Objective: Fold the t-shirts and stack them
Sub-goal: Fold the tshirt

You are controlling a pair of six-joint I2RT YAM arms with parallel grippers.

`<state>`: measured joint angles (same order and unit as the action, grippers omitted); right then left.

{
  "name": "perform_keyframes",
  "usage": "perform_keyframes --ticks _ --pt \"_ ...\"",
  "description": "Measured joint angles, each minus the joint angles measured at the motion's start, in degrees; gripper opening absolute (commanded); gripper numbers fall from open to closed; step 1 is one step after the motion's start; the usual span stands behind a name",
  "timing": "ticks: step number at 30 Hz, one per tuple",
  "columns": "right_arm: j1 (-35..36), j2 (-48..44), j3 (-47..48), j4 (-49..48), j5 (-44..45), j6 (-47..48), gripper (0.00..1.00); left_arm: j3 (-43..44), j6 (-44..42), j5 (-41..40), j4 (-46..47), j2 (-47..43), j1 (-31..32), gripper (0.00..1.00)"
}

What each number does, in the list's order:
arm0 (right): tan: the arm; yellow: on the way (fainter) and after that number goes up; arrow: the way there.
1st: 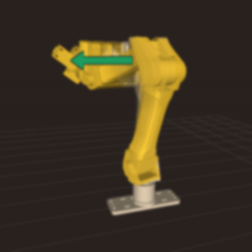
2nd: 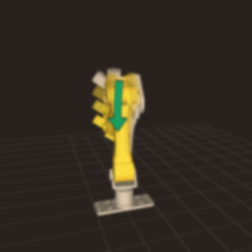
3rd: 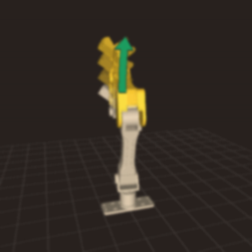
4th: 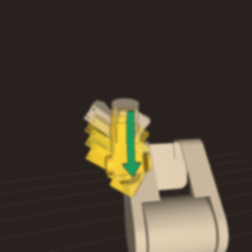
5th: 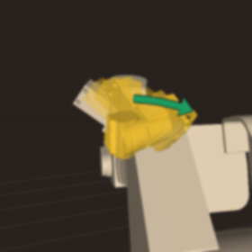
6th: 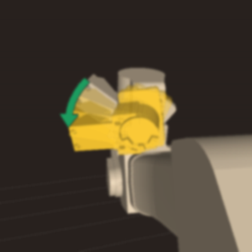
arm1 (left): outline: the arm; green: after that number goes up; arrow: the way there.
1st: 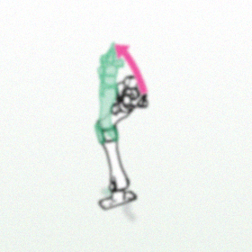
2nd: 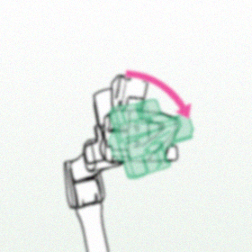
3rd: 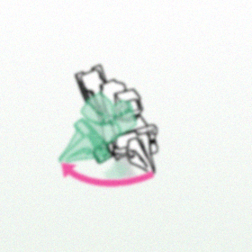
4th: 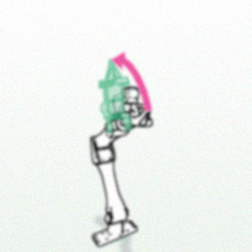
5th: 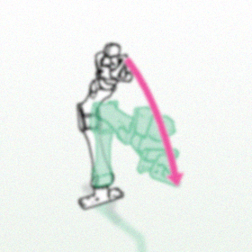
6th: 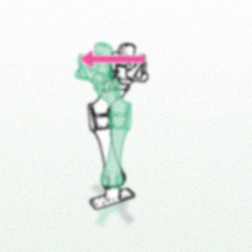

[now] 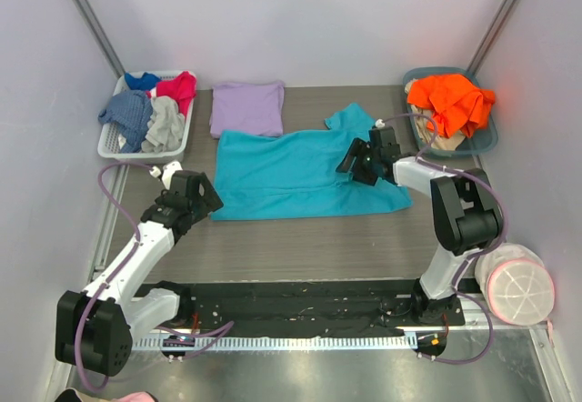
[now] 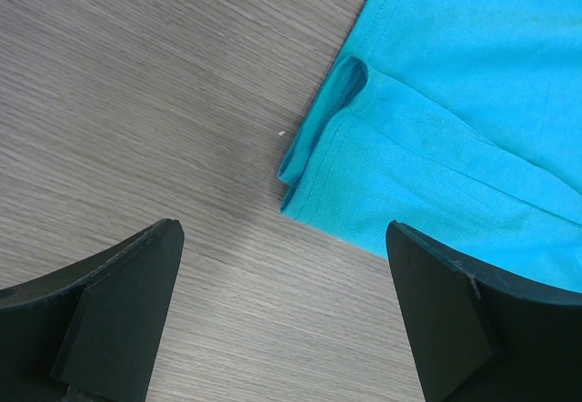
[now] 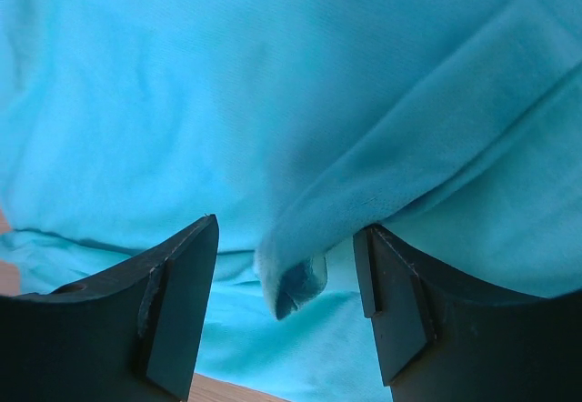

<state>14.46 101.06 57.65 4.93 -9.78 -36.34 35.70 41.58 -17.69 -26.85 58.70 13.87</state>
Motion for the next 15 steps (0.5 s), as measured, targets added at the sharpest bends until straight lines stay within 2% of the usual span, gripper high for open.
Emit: perform_keyframes --ticks 10,15 --pt "0.44 0.33 1.29 -10.99 -5.81 -0.92 0.69 0.00 -0.02 0.35 -0.22 -0.33 0.00 1.00" --pt "0.48 -1.79 1.20 -8.13 -3.15 0.55 0.69 0.00 -0.02 0.35 -0.52 -1.70 0.00 1.00"
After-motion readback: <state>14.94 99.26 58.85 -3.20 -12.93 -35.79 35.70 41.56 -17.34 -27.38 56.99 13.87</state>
